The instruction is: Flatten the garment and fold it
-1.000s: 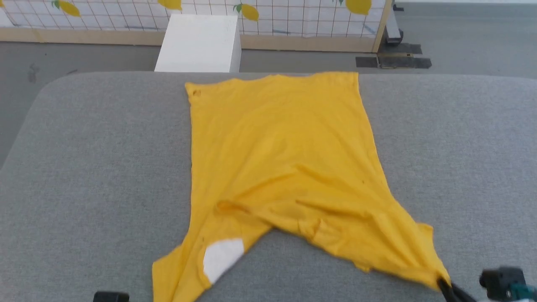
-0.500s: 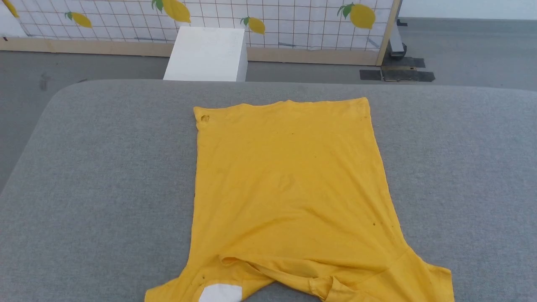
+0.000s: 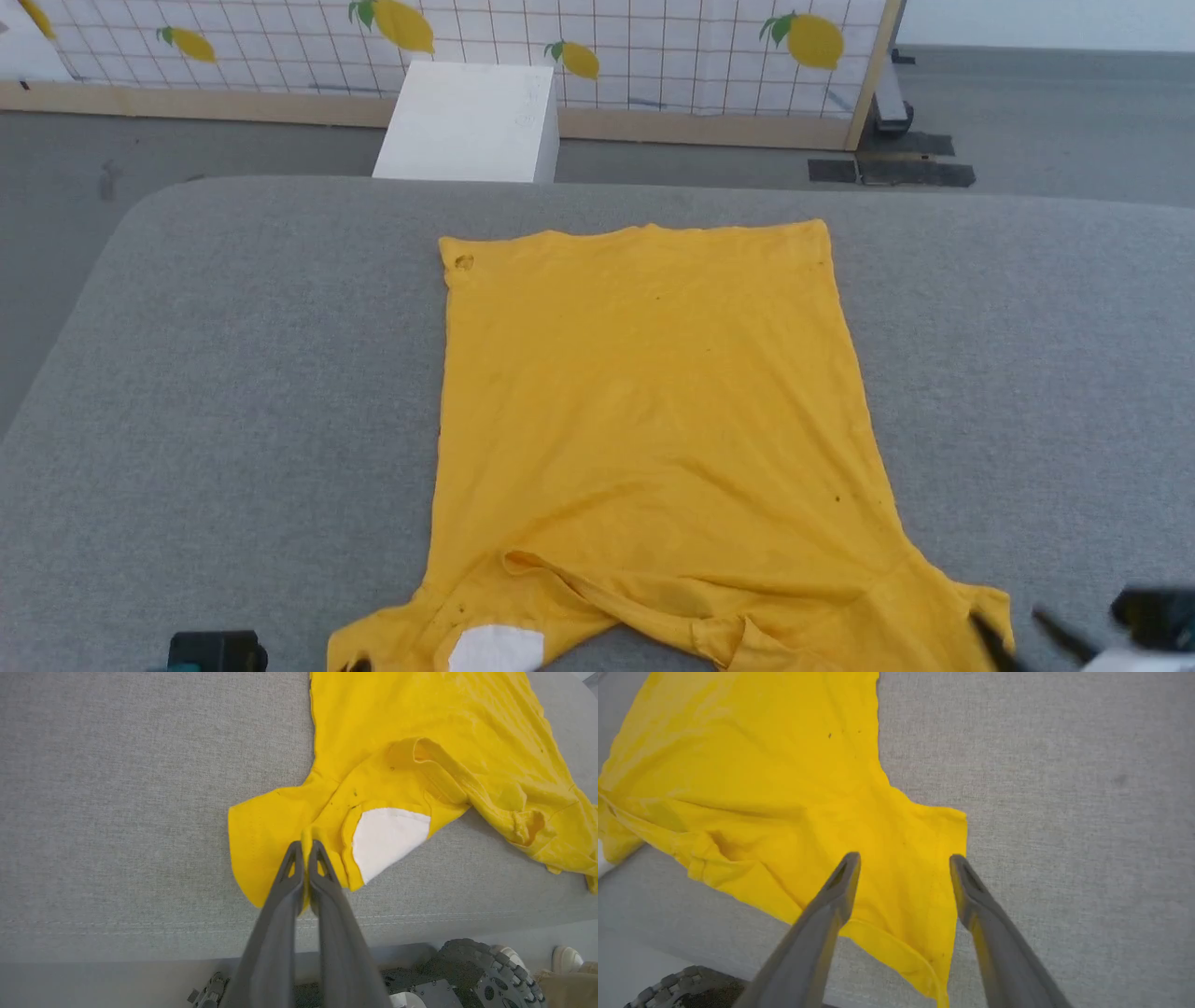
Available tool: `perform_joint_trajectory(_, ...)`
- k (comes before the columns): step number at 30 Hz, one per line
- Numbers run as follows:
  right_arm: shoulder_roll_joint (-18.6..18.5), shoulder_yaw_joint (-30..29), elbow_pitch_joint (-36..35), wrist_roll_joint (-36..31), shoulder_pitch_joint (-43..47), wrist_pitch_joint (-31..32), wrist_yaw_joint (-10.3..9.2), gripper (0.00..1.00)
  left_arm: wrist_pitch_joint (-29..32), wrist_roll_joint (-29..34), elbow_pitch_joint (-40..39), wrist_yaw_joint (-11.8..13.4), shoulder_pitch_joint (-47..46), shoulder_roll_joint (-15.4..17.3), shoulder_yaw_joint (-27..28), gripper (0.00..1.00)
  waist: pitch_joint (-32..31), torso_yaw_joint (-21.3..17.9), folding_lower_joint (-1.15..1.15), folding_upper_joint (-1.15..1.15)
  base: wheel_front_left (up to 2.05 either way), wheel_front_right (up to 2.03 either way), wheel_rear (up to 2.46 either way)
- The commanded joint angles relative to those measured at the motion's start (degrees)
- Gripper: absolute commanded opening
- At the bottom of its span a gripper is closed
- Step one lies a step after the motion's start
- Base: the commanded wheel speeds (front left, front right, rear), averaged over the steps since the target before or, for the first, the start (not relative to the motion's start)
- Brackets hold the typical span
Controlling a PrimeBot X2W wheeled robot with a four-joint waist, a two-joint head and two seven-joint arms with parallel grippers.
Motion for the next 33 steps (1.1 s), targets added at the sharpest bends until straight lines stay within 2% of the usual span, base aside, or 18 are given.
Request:
perform_joint_trajectory(1,-0.8,-1.5,-2.8,1.6,-3.4,1.1,-0.09,1.00,-0.4,0.1,-1.1,0.3,-1.4,-0.2,0.2,0.00,1.5,0.4,0.01,0.00,0.00,0.00,0.00)
perform_joint_trajectory(4,-3.8,-4.5,-8.7,2.2,-9.4,5.3,-0.09,1.00,-0.6,0.5,-3.4,0.5,-2.2,-0.2,0.2,0.00,4.0,1.1,0.01,0.00,0.00,0.00,0.00)
perform_joint_trajectory(7,-6.6,-7.0,-11.0,0.9,-17.3,9.0,-0.09,1.00,-0.9,1.1,-5.1,0.5,-3.2,-0.3,-0.1,0.00,6.7,2.1,0.01,0.00,0.00,0.00,0.00)
perform_joint_trajectory(11,-8.6,-8.1,-9.9,-0.6,-31.0,14.2,-0.09,1.00,-1.2,1.8,-7.1,0.1,-5.2,-0.6,-0.7,0.00,11.2,3.6,0.01,0.00,0.00,0.00,0.00)
perform_joint_trajectory(14,-9.9,-6.5,-6.9,-3.2,-41.9,17.4,-0.09,1.00,-1.5,2.1,-8.5,-0.5,-7.4,-0.9,-1.1,0.00,15.1,4.7,0.01,0.00,0.00,0.00,0.00)
perform_joint_trajectory(19,-8.8,-4.3,1.4,-7.2,-57.2,22.1,-0.09,1.00,-1.9,2.5,-10.2,-1.3,-10.8,-1.4,-1.7,0.00,21.1,6.3,0.01,0.00,0.00,0.00,0.00)
perform_joint_trajectory(23,-7.2,-4.4,8.3,-10.8,-65.6,23.9,-0.09,1.00,-2.0,3.2,-11.2,-1.9,-13.3,-1.6,-2.4,0.00,24.6,7.6,0.01,0.00,0.00,0.00,0.00)
perform_joint_trajectory(29,-3.8,-7.3,16.5,-16.5,-71.8,25.9,-0.09,1.00,-2.0,4.1,-12.0,-2.8,-15.9,-2.1,-4.0,0.00,28.3,9.9,0.01,0.00,0.00,0.00,0.00)
perform_joint_trajectory(33,-3.2,-8.0,19.4,-18.9,-73.2,26.8,-0.09,1.00,-2.2,4.2,-11.7,-3.2,-17.0,-2.7,-4.9,0.00,30.1,11.5,0.01,0.00,0.00,0.00,0.00)
